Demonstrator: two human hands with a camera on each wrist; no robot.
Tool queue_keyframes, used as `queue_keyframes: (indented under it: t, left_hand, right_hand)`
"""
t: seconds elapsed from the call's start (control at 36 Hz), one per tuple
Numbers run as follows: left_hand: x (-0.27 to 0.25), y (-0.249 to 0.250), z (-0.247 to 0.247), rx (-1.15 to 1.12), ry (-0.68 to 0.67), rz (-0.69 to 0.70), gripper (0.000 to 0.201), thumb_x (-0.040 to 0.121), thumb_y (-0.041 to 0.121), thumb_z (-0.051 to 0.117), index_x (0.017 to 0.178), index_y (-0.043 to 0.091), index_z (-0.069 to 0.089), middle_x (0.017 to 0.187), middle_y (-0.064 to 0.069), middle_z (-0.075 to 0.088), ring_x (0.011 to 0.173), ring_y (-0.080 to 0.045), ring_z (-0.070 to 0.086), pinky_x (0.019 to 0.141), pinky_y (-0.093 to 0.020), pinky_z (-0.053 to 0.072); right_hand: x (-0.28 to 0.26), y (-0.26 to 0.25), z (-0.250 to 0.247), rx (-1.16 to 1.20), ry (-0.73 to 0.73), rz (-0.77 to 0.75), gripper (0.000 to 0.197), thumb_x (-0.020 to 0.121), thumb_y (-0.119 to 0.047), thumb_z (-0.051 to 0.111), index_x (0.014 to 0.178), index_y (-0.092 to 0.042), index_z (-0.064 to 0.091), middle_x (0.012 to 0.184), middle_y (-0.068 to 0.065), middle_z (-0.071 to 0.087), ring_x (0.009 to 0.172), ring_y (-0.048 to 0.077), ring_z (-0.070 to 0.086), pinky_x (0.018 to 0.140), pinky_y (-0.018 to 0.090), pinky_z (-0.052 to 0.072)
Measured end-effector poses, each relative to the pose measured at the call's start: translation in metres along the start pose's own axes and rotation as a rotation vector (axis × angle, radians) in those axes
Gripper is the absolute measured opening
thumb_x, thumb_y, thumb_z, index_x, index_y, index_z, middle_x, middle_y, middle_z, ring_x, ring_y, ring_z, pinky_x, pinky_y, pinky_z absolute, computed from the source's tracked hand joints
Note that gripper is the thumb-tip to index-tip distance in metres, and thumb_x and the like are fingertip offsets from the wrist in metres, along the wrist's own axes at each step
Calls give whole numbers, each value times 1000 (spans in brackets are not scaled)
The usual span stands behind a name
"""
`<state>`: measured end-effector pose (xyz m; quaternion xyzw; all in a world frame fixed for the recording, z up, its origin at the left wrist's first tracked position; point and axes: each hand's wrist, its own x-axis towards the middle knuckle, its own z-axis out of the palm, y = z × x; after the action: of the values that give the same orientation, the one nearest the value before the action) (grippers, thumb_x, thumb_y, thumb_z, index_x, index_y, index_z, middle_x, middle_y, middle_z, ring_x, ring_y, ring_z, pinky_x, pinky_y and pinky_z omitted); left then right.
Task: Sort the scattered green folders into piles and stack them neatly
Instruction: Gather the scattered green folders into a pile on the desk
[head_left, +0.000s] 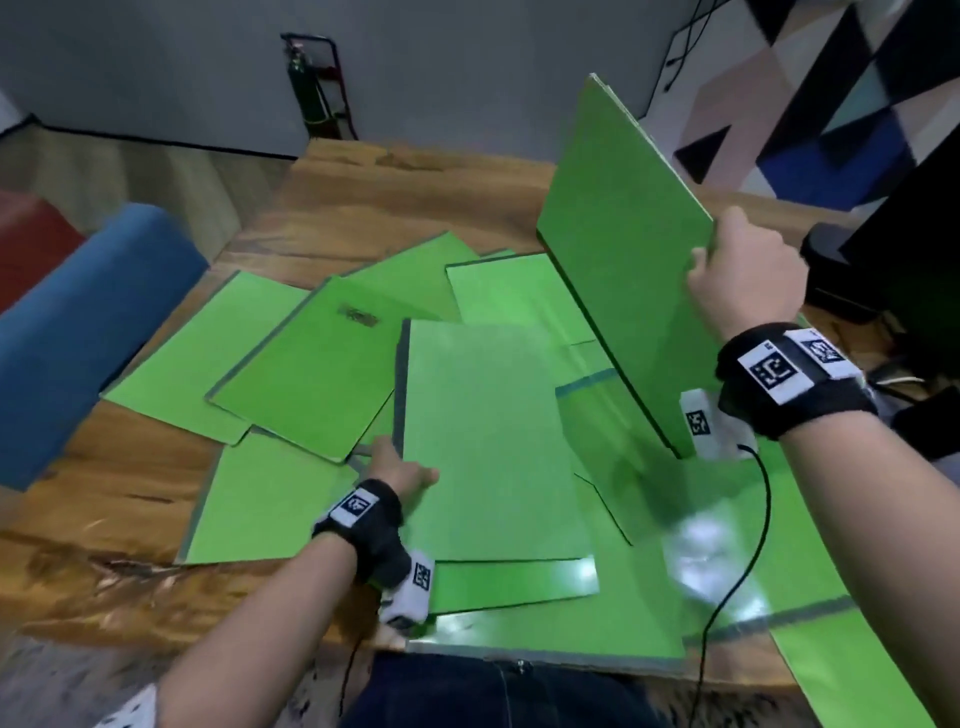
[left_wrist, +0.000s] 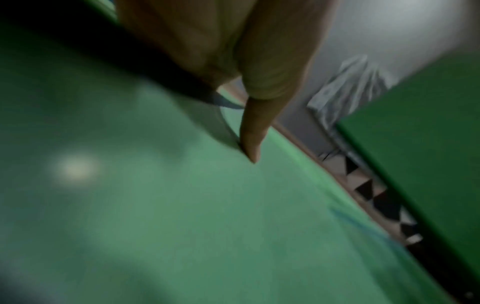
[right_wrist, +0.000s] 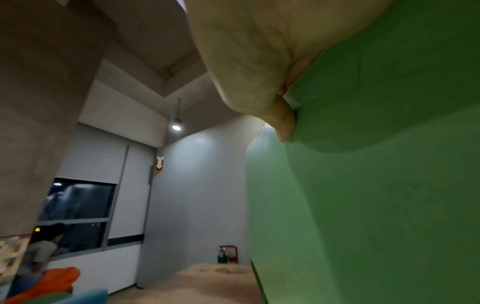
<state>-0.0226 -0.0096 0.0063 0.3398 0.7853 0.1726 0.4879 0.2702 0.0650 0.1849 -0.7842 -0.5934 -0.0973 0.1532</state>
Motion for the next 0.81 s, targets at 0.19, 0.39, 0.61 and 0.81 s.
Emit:
queue_keyframes:
  t: [0.19, 0.39, 0.61, 0.81]
  left_hand:
    - [-6, -17, 12, 19, -28, -19, 109, 66, -8, 78, 148, 12, 10, 147, -17, 33, 132, -33, 38, 108, -44, 33]
    - [-1, -4, -1, -8, -87, -130, 94, 73, 69, 58, 139, 5, 40, 144, -14, 40, 123, -32, 48, 99, -31, 40]
    - [2, 3, 2, 29, -72, -164, 114, 64, 78, 58, 144, 2, 31, 145, -17, 40, 126, -31, 45, 96, -36, 39]
    - [5, 18, 27, -96, -74, -179, 73, 90, 45, 55, 140, -3, 35, 146, -19, 37, 132, -31, 38, 101, -33, 34]
  right_hand:
    - [-21, 8, 19, 359, -91, 154, 35, 93, -19, 55, 123, -3, 49, 114, 27, 60, 107, 41, 56, 89, 45, 44]
    - [-92, 20, 120, 668, -468, 415, 49, 91, -11, 57, 138, -10, 42, 143, 15, 44, 84, 16, 57, 83, 29, 44]
    - [-129, 33, 165, 360, -870, 457, 56, 94, -26, 56, 141, -2, 36, 143, 17, 45, 128, 34, 46, 104, 43, 39]
    - [-133, 18, 169, 282, -1000, 373, 57, 94, -27, 56, 138, 4, 35, 137, 18, 49, 124, 31, 51, 94, 34, 44]
